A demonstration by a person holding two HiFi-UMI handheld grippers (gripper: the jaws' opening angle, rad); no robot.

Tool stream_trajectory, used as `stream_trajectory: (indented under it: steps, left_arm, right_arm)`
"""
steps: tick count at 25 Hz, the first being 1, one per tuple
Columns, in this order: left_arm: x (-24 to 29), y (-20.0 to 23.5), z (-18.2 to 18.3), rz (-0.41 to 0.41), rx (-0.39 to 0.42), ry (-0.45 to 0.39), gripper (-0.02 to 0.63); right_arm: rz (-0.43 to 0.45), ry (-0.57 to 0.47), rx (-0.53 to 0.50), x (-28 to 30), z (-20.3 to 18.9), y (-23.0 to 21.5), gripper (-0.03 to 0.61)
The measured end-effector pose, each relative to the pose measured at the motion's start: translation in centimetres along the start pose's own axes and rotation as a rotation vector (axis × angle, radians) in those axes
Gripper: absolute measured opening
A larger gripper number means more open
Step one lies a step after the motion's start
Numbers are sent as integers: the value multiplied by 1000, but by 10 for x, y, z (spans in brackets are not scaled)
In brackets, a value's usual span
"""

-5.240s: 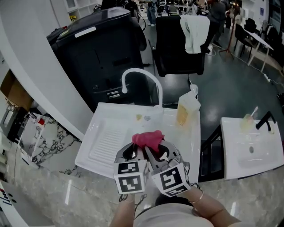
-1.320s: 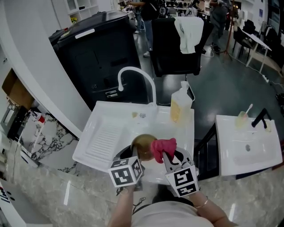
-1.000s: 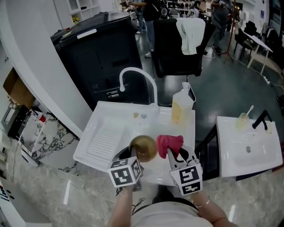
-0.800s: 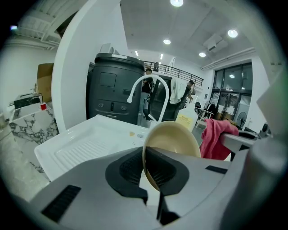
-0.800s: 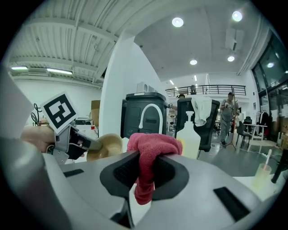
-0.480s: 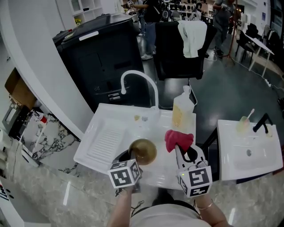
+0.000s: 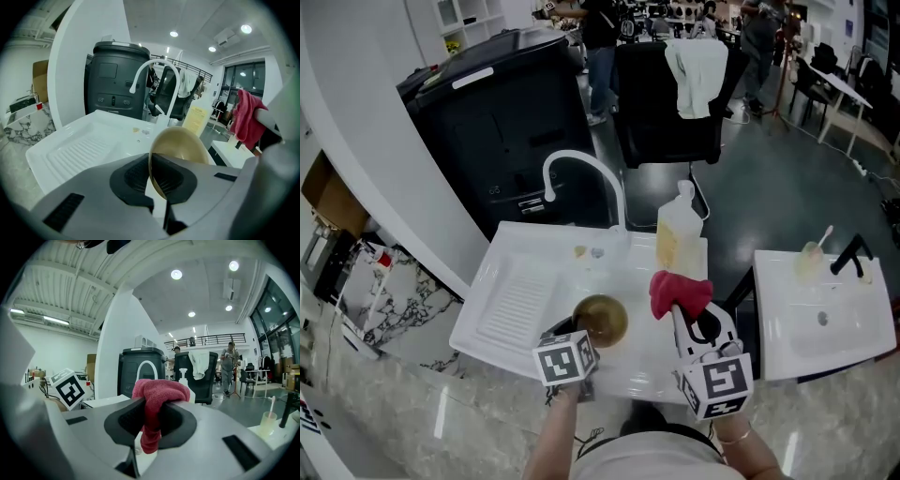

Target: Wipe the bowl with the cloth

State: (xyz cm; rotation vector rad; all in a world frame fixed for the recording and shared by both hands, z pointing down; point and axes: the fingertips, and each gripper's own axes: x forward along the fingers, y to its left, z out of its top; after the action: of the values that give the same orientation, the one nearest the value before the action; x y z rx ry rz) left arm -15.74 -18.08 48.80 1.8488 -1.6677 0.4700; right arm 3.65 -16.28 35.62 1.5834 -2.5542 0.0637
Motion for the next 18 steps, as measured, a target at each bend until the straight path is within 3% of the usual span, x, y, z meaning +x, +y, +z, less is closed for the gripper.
stream_trajectory:
  steps: [18]
  left_arm:
    - [133,-17,-43,-70,-16,267,28]
  right_arm:
    - [-37,53,26,29,-19,-32,55]
